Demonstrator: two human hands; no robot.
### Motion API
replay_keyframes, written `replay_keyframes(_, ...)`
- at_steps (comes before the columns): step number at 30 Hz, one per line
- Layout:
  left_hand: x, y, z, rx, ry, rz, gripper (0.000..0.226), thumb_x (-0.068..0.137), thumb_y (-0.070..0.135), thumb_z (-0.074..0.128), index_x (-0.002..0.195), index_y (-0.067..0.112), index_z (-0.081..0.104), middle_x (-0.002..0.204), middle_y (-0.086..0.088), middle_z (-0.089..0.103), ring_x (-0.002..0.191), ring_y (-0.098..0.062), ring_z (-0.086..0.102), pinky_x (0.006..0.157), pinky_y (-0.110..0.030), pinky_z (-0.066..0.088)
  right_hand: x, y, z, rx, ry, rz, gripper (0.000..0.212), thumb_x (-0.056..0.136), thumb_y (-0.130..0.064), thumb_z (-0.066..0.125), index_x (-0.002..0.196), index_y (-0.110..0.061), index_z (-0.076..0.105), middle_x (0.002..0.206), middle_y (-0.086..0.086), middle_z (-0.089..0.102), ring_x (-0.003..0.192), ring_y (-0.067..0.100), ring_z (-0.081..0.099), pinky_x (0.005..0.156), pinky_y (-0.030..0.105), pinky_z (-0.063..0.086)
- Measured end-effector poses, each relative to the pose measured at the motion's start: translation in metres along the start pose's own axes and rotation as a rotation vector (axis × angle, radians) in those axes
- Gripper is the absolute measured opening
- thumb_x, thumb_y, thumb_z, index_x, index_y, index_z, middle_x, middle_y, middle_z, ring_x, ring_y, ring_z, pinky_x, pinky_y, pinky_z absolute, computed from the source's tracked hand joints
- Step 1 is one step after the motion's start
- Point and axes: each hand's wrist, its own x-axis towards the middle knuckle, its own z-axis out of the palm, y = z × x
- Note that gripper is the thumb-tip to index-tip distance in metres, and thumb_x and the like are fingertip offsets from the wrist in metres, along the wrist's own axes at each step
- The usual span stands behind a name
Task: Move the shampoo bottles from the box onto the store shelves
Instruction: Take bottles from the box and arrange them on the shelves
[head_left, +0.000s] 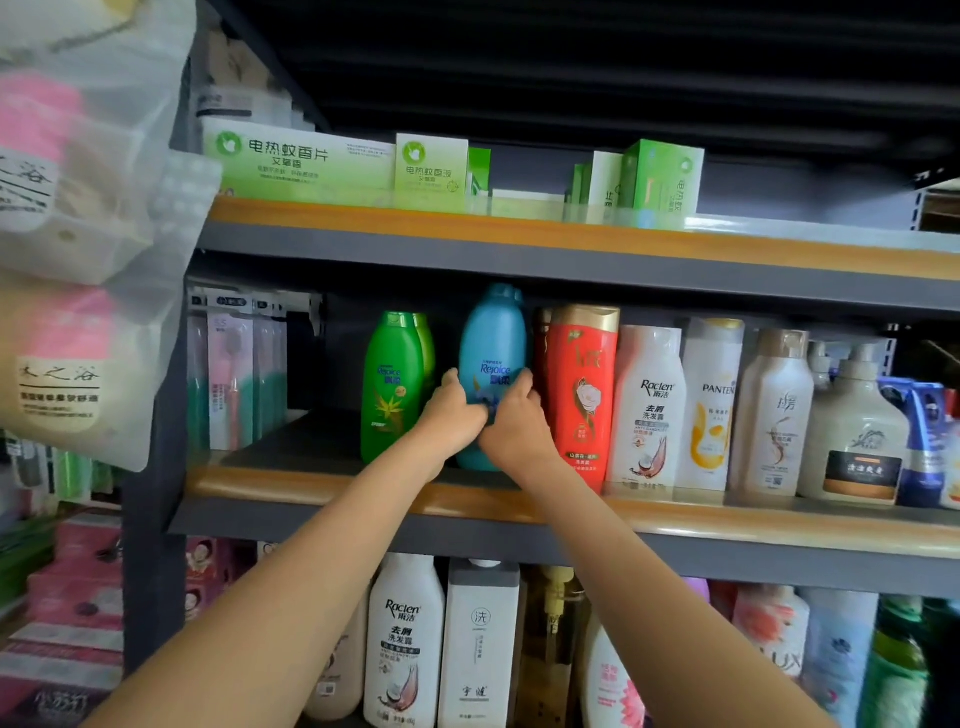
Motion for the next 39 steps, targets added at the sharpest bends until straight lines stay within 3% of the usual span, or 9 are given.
replay_keyframes(6, 0.008, 0.0, 0.001, -0.005, -0.019, -0.009, 0.058, 0.087, 0.016, 0.056, 0.139, 0.013, 0.03, 0.127, -0.009, 0.054, 0.113, -0.025, 0.054, 0.096, -0.036, 0.046, 0.009, -0.002, 0.004, 0.036, -0.054, 0.039, 0.085, 0.09, -0.011, 0.056, 0.146, 0.0, -0.008, 0.139, 0.027, 0.03, 0.122, 0.04, 0.042, 0.099, 0.039, 0.035)
replay_keyframes(13, 0.015, -0.003, 0.006, 0.076, 0.156, 0.004, 0.06, 0.089, 0.016, 0.052, 0.142, 0.006, 0.025, 0.135, -0.016, 0.044, 0.122, -0.031, 0.046, 0.103, -0.043, 0.039, 0.009, -0.003, 0.007, -0.043, -0.056, -0.012, 0.082, 0.091, -0.014, 0.054, 0.146, 0.0, -0.004, 0.139, 0.024, 0.03, 0.116, 0.038, 0.047, 0.095, 0.039, 0.038)
replay_keyframes(23, 0.013, -0.005, 0.0, -0.036, 0.047, -0.014, 0.061, 0.086, 0.015, 0.054, 0.141, 0.016, 0.027, 0.126, -0.008, 0.054, 0.112, -0.024, 0.053, 0.095, -0.036, 0.046, 0.004, -0.002, 0.008, -0.067, -0.003, 0.003, 0.082, 0.086, -0.012, 0.058, 0.146, -0.003, 0.003, 0.134, 0.023, 0.033, 0.11, 0.043, 0.05, 0.094, 0.042, 0.042)
replay_keyframes(27, 0.01, -0.003, 0.002, -0.04, -0.009, -0.002, 0.06, 0.087, 0.017, 0.053, 0.141, 0.016, 0.028, 0.128, -0.007, 0.053, 0.115, -0.023, 0.052, 0.099, -0.039, 0.045, 0.002, -0.001, 0.009, -0.103, 0.061, 0.031, 0.078, 0.088, -0.016, 0.055, 0.145, -0.003, 0.002, 0.135, 0.022, 0.032, 0.115, 0.043, 0.046, 0.093, 0.044, 0.041)
replay_keyframes(31, 0.005, 0.003, 0.002, -0.037, -0.004, 0.022, 0.04, 0.091, 0.017, 0.049, 0.13, 0.016, 0.041, 0.125, -0.005, 0.055, 0.112, -0.023, 0.054, 0.096, -0.035, 0.045, 0.001, -0.003, 0.008, -0.127, 0.114, 0.044, 0.081, 0.091, -0.02, 0.052, 0.146, -0.003, -0.005, 0.139, 0.022, 0.029, 0.12, 0.041, 0.044, 0.096, 0.043, 0.039)
replay_keyframes(35, -0.008, 0.007, -0.001, 0.019, 0.025, 0.054, 0.039, 0.094, 0.03, 0.044, 0.131, 0.016, 0.042, 0.128, -0.008, 0.05, 0.115, -0.025, 0.051, 0.1, -0.039, 0.042, 0.0, -0.005, 0.008, -0.129, 0.161, 0.049, 0.082, 0.091, -0.022, 0.052, 0.146, -0.002, -0.005, 0.138, 0.022, 0.03, 0.121, 0.041, 0.043, 0.098, 0.044, 0.037)
replay_keyframes(39, -0.028, 0.012, -0.01, 0.026, 0.054, 0.08, 0.045, 0.093, 0.042, 0.044, 0.129, 0.013, 0.044, 0.125, -0.006, 0.05, 0.113, -0.022, 0.052, 0.097, -0.036, 0.043, -0.01, -0.014, 0.006, -0.07, 0.178, 0.01, 0.079, 0.09, -0.025, 0.054, 0.146, -0.003, 0.003, 0.136, 0.021, 0.032, 0.117, 0.04, 0.045, 0.09, 0.041, 0.04)
